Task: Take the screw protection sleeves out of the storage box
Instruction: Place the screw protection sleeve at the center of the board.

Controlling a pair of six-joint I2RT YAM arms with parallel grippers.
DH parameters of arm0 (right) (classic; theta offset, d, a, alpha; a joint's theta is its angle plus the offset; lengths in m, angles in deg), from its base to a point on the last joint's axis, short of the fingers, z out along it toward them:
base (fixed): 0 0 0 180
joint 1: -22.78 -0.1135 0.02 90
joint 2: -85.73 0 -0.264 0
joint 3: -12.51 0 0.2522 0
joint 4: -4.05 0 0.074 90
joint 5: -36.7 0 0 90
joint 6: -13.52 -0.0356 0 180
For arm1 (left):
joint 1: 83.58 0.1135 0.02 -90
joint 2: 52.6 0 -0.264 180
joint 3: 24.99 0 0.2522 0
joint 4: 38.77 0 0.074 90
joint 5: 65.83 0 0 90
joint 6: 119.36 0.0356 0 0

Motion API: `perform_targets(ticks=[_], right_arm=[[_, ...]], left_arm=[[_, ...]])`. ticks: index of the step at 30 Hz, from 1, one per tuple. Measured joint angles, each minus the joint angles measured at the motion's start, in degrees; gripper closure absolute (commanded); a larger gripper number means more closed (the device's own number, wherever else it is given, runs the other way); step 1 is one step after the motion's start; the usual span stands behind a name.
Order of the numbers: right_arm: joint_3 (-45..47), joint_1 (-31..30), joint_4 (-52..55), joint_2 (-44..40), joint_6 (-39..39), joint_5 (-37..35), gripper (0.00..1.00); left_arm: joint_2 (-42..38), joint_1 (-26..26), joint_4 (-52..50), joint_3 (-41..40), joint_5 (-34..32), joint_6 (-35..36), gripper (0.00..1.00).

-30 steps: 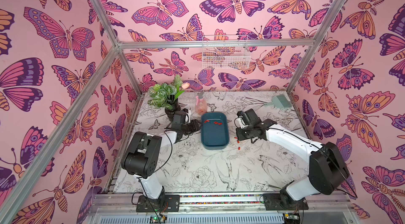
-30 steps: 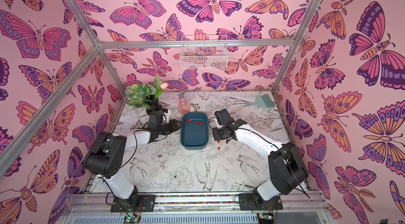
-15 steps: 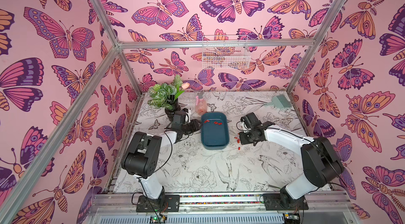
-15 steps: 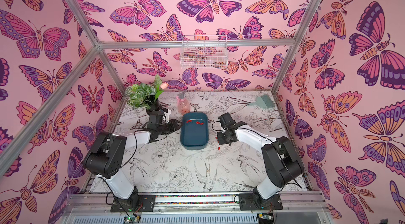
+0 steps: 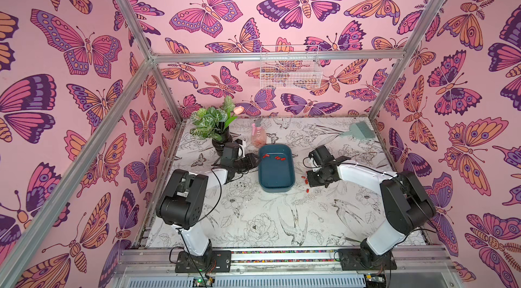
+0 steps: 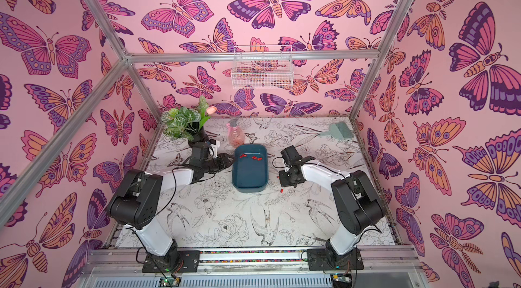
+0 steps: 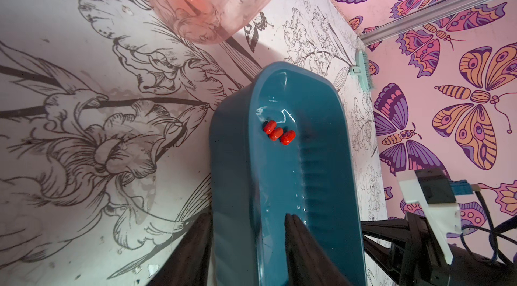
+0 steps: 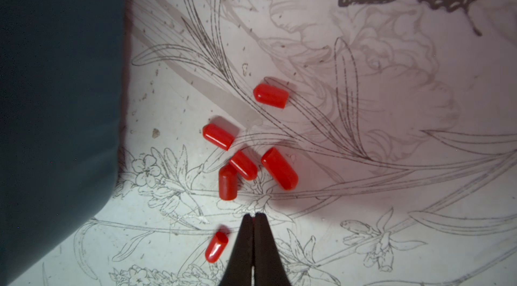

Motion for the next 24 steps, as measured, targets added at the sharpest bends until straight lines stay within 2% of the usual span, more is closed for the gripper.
perform_targets(ticks=[10,24], right_arm=[[0.00,0.31,0.02,1.86,0.26,0.13,0.91],[0.00,0.31,0.74,1.42,1.07,0.11,0.70]], left_arm=[[0.00,0.00,0.00,0.00,0.02,0.00,0.53],[0.00,0.02,0.00,0.00,0.02,-0.02,0.53]])
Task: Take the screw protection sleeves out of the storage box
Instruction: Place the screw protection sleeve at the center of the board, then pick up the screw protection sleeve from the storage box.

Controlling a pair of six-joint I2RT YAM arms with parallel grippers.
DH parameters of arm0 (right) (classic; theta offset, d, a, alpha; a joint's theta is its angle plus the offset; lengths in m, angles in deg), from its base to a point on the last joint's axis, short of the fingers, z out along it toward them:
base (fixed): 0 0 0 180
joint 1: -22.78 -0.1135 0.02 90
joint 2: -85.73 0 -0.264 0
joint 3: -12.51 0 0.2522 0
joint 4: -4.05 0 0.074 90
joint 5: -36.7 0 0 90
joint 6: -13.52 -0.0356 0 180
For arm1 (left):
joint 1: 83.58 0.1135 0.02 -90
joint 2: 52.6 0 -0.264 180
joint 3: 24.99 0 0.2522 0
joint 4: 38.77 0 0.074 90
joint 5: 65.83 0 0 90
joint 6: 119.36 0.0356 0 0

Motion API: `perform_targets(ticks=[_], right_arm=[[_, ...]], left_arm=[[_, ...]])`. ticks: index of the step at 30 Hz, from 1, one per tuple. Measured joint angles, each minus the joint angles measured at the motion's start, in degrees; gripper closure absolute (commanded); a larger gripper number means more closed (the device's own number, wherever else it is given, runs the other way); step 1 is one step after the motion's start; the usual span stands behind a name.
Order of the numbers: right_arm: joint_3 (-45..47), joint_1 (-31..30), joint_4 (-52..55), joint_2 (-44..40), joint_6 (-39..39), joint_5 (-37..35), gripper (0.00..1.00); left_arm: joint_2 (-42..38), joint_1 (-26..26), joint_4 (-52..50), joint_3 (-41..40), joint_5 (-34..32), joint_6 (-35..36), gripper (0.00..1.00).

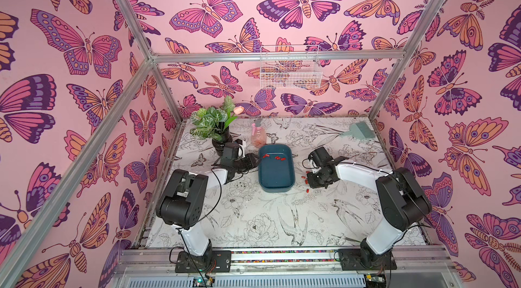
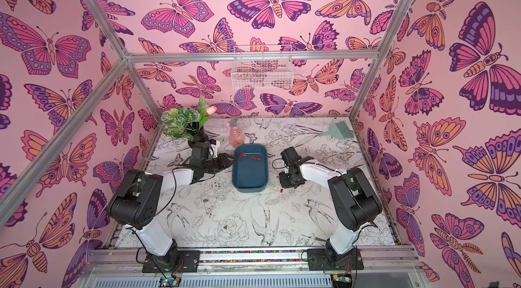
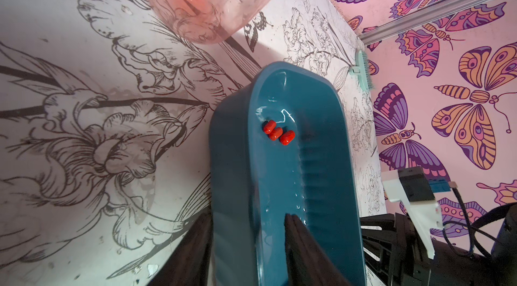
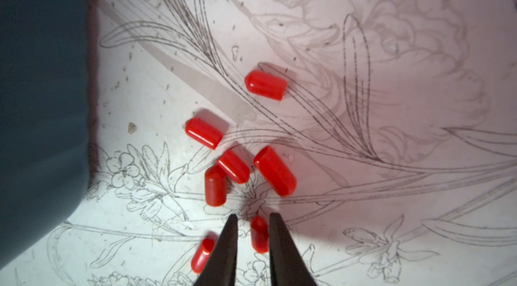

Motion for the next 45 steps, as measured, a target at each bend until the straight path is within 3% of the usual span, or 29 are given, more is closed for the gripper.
perform_targets(ticks=[12,21,30,45], right_arm=[[-1.20,0.00,4.42,-11.80,-0.07,-1.33,0.53],[-5.79,-0.59,4.92,-17.25,-0.13,-1.44,0.52],[-14.01,-4.74,5.77,-10.19,-0.02,-1.31,0.55],[-32.35,-10.05,3.89,13.25,1.57,-1.29,0.69]], left_arm=[[0.00,0.00,0.00,0.00,0.00,-0.22,0.54],[0.00,0.15,0.02,0.00,0.07,-0.39,0.56],[0.00,0.24,0.02,0.00,0.17,-0.39,0.56],[0.00,0.33,0.04,0.00,0.46,-0.39,0.56]])
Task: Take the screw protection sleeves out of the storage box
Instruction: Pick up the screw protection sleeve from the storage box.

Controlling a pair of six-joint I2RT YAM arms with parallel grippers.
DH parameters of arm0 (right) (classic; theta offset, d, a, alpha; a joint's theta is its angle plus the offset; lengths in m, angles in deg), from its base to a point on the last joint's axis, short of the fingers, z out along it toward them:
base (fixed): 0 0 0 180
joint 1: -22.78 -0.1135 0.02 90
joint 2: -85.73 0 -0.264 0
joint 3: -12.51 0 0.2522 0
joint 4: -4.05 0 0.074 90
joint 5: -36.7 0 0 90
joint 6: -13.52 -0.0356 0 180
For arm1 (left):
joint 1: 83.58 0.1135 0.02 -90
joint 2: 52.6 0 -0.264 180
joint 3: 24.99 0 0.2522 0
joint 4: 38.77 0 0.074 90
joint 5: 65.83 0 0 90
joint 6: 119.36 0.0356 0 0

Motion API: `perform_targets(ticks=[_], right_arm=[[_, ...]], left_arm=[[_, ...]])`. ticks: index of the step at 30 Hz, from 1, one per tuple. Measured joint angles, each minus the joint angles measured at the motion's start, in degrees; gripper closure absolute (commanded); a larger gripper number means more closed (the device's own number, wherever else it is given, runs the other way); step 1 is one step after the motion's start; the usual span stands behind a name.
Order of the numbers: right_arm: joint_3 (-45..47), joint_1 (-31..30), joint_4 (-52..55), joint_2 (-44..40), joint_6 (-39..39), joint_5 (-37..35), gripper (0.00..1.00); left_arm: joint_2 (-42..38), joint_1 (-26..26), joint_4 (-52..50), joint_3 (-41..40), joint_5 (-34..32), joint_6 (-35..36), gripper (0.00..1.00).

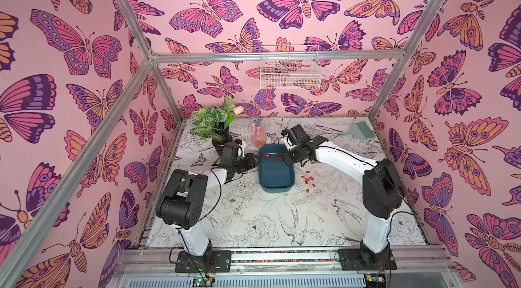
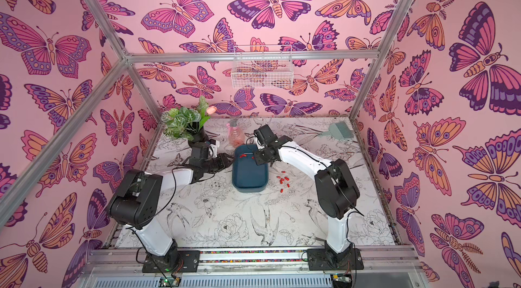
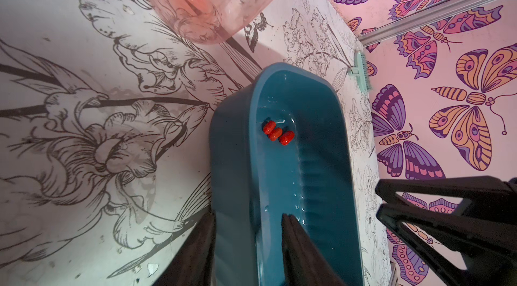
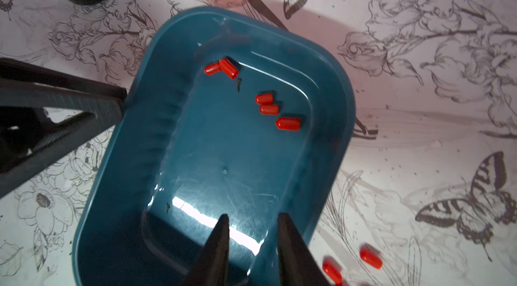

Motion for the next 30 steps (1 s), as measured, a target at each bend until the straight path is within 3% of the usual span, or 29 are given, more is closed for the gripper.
perform_targets(ticks=[12,30], right_arm=[[-12.52,-0.55,-3.54,12.96,0.63,1.66,0.71],[-13.46,-0.50,-11.80,20.09,-0.35,7.50,0.76]], left_arm=[[0.00,0.42,0.00,0.00,0.42,-0.17,0.56],[0.02,0.42,0.02,0.02,0.85,-0.63,0.56]])
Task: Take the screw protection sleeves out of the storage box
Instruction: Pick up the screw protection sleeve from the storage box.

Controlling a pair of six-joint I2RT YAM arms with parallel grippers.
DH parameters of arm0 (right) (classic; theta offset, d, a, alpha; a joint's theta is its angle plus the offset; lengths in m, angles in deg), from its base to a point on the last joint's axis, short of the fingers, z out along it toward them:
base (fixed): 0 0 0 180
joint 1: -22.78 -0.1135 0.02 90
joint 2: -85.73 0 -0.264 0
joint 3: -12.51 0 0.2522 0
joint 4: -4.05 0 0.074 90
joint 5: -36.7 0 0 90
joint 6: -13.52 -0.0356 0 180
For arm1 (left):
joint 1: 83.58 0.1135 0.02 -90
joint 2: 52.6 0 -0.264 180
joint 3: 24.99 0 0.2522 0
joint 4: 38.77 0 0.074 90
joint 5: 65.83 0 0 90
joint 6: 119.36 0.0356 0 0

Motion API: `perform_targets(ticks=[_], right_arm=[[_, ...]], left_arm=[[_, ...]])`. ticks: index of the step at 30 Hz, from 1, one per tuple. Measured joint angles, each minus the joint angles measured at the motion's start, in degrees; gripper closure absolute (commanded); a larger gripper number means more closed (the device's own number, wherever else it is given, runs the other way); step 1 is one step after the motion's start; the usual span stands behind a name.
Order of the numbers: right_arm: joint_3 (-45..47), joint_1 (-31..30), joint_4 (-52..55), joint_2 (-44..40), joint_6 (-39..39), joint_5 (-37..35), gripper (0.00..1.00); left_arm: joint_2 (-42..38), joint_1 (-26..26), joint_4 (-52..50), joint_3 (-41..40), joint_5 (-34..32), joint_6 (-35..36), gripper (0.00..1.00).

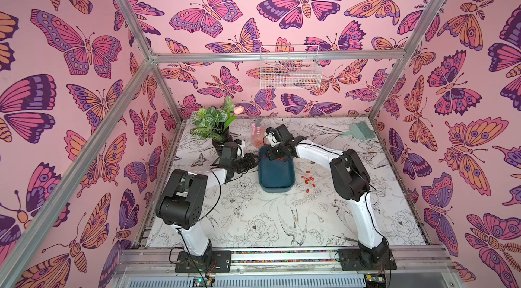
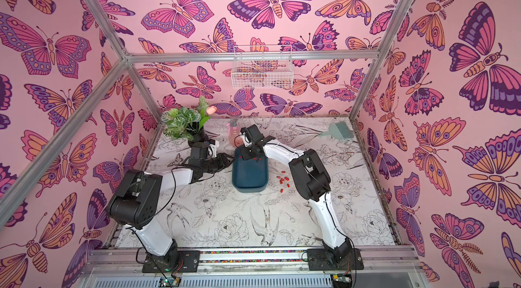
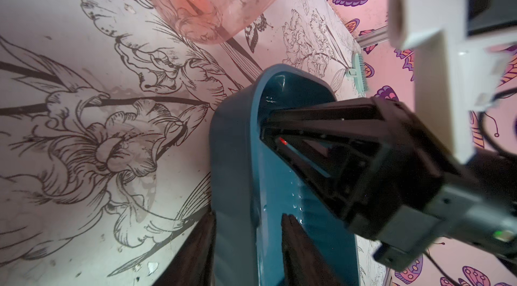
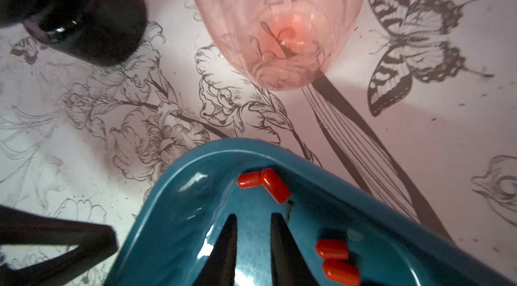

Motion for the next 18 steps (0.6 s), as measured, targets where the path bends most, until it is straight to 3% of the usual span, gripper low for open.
perform_targets(ticks=[18], right_arm=[[1.33,2.14,-3.98,0.70,-2.95,1.49,0.70]], left_arm=[[0.79,0.00,0.02,0.35,0.17,-0.22,0.56]])
